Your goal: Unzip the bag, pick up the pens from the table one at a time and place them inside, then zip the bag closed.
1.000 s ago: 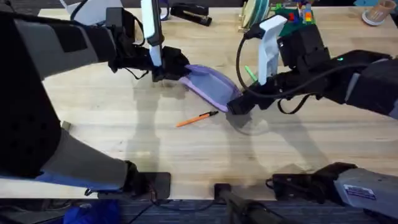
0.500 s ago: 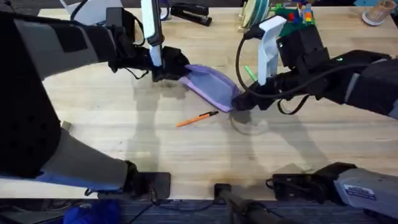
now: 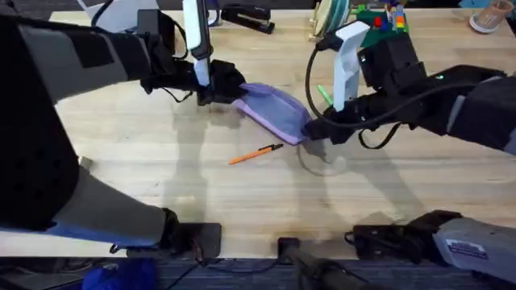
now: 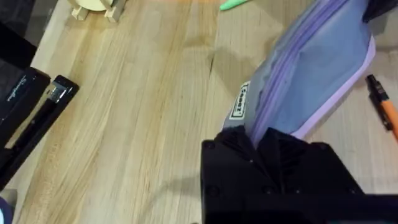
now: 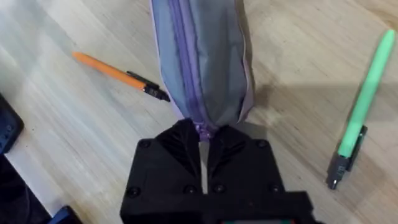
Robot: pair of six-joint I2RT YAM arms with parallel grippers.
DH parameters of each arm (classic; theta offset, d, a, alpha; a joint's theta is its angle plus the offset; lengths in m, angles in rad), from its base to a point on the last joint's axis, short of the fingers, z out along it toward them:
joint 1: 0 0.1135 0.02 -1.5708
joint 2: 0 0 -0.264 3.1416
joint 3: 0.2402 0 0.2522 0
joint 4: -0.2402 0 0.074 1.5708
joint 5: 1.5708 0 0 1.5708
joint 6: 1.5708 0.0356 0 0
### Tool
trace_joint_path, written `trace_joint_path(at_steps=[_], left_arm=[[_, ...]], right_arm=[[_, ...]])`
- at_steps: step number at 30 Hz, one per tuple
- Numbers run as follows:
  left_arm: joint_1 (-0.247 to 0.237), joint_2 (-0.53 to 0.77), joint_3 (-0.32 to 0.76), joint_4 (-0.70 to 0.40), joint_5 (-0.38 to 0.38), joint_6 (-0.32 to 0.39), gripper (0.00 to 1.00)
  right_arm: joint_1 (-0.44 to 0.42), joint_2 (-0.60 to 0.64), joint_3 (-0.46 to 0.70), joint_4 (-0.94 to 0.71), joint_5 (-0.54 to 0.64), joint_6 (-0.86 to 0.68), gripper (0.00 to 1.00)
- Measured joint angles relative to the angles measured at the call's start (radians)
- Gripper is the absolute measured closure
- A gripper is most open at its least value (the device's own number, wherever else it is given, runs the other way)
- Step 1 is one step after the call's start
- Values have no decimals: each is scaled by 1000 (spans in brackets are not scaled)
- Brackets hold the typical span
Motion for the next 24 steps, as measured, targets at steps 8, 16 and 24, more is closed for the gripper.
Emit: trace_joint_path(at_steps=[8,16,24], left_arm=[[0,0,0,0,0,0,959],[0,0,0,3,-3,0,959],[0,0,0,2,-4,0,959]], right_arm=[[0,0,0,0,-1,0,972],[0,-54,0,-8,27,0,970],[-2,-199,0,-9,39,0,970]])
